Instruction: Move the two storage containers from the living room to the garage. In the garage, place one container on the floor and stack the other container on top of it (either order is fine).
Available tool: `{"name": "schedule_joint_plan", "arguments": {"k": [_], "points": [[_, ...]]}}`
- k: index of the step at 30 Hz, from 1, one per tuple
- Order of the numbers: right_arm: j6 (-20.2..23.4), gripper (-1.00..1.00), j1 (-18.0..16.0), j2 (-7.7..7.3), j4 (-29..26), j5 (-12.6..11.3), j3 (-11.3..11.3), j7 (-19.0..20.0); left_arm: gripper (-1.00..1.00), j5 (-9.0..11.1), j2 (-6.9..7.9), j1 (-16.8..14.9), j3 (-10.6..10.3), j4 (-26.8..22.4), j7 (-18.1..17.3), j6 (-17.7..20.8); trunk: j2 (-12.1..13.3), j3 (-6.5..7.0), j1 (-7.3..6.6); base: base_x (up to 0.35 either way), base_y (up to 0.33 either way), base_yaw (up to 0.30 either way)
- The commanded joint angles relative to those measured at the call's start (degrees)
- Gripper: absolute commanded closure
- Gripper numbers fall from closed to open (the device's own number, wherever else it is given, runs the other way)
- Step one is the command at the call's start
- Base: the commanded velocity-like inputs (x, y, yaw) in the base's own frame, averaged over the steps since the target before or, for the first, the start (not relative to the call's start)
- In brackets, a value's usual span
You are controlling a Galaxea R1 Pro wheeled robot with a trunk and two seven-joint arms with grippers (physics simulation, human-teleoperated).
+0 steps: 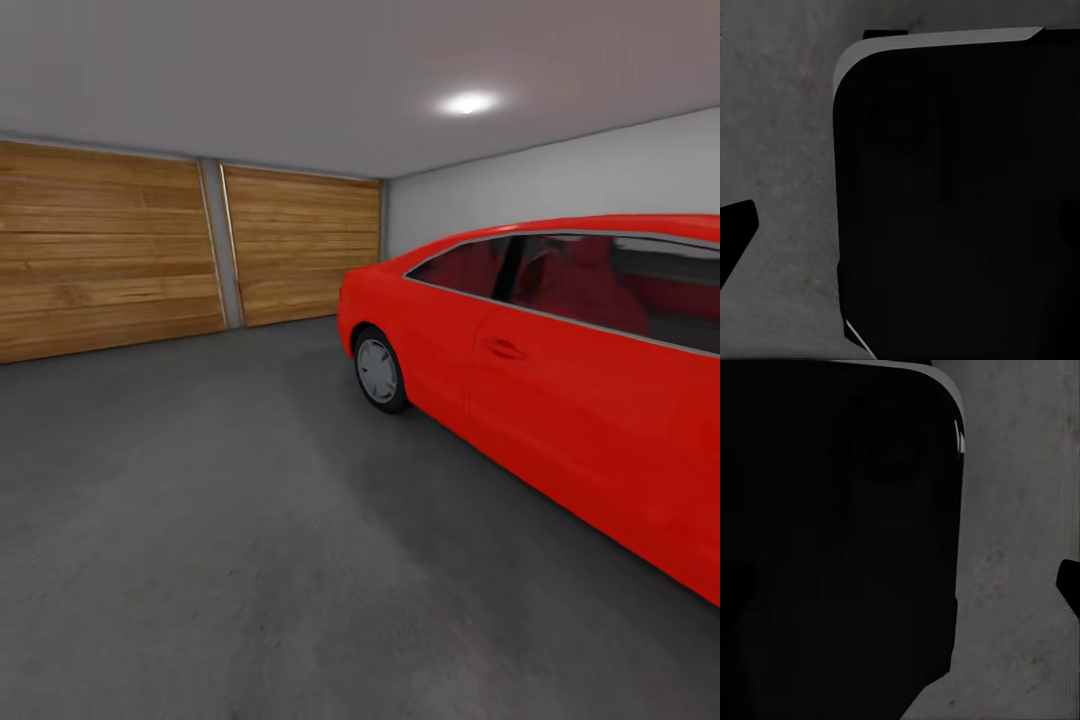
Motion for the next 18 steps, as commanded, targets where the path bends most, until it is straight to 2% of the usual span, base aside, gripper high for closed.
{"name": "schedule_joint_plan", "arguments": {"k": [1,7,9,11,18], "points": [[-0.18,-1.0,-0.01,0.01,0.02,-0.01,0.04,-0.06,-1.0,0.01,0.0,-0.01,0.01,0.0,0.0,-0.13,-0.02,-0.05,0.0,0.0,0.0,0.294],[-0.2,-1.0,-0.01,-0.19,0.02,-0.15,-0.28,-0.09,-1.0,-0.01,0.0,-0.01,0.01,-0.05,-0.02,-0.11,-0.02,-0.05,0.0,0.0,0.0,0.294],[-0.2,-1.0,-0.01,-0.24,0.02,-0.2,-0.33,-0.07,-1.0,0.18,-2.29,-0.01,0.25,-3.65,-0.08,-0.16,-0.02,-0.05,0.0,0.0,0.0,0.294],[-0.19,-1.0,-0.01,-0.23,0.02,-0.2,-0.34,-0.06,-1.0,0.11,-3.3,-0.01,0.07,-4.1,-0.08,-0.19,-0.02,-0.05,0.0,0.0,0.0,0.294],[-0.21,-1.0,-0.01,-0.32,0.02,-0.27,-0.46,-0.08,-1.0,0.41,-3.96,0.03,0.01,-4.44,-0.09,-0.19,-0.02,-0.05,0.0,0.0,0.0,0.294]]}}
